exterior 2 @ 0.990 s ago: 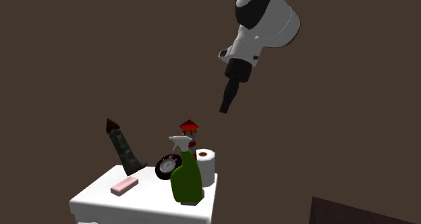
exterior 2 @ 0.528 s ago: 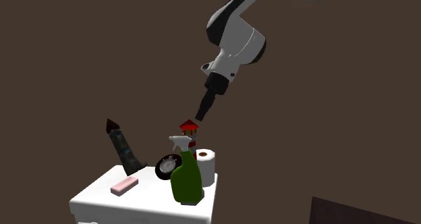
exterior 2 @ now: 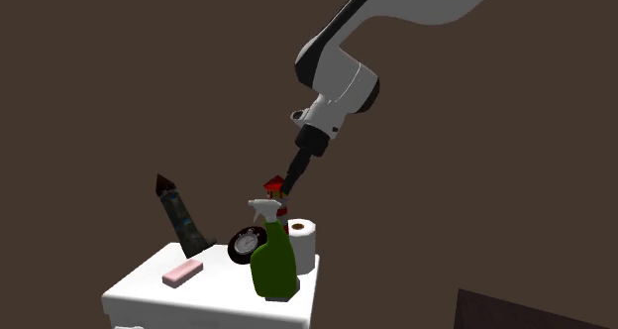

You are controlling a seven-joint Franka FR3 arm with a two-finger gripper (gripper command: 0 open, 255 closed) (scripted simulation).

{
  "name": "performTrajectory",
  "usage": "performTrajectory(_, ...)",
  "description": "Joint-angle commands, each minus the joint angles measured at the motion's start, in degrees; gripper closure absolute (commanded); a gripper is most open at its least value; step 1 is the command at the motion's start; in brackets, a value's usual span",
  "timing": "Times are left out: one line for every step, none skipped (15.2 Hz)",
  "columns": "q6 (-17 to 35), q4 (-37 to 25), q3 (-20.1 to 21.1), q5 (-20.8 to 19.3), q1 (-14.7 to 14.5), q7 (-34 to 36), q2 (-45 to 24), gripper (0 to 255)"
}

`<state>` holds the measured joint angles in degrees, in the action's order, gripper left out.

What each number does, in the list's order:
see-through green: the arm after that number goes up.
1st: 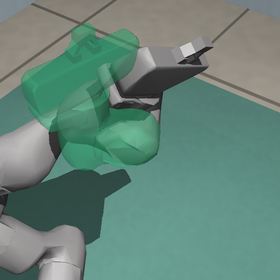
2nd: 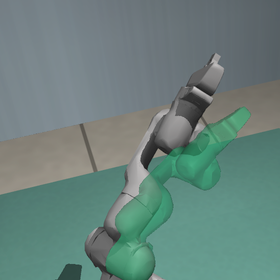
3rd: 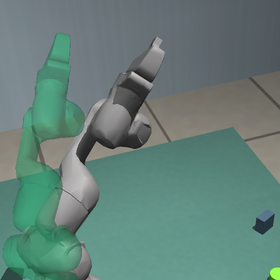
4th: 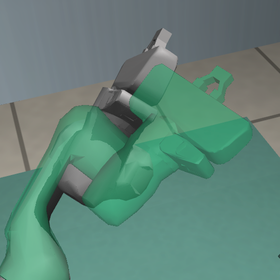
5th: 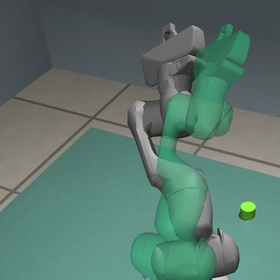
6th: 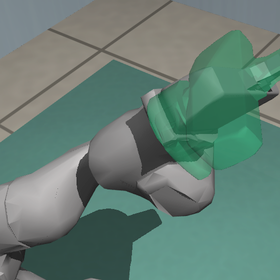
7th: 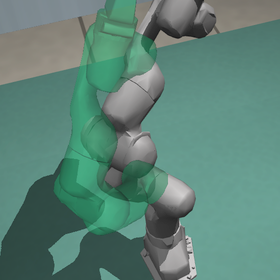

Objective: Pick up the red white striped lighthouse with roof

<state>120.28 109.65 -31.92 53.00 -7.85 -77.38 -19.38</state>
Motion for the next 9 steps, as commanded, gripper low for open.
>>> performTrajectory(0.53, 0.31, 0.25, 0.75, 0.16, -0.85, -0.63, 0)
performTrajectory(0.53, 0.32, 0.25, 0.75, 0.16, -0.85, -0.63, 0)
performTrajectory(0.44, 0.32, 0.19, 0.63, 0.16, -0.78, -0.51, 255)
performTrajectory(0.46, 0.37, 0.18, 0.61, 0.15, -0.77, -0.46, 255)
performTrajectory(0.45, 0.35, 0.19, 0.62, 0.15, -0.77, -0.48, 255)
performTrajectory(0.45, 0.37, 0.17, 0.6, 0.15, -0.76, -0.45, 255)
performTrajectory(0.45, 0.38, 0.17, 0.6, 0.14, -0.76, -0.44, 255)
performTrajectory(0.46, 0.4, 0.17, 0.59, 0.14, -0.76, -0.42, 255)
performTrajectory(0.45, 0.41, 0.16, 0.58, 0.14, -0.76, -0.41, 255)
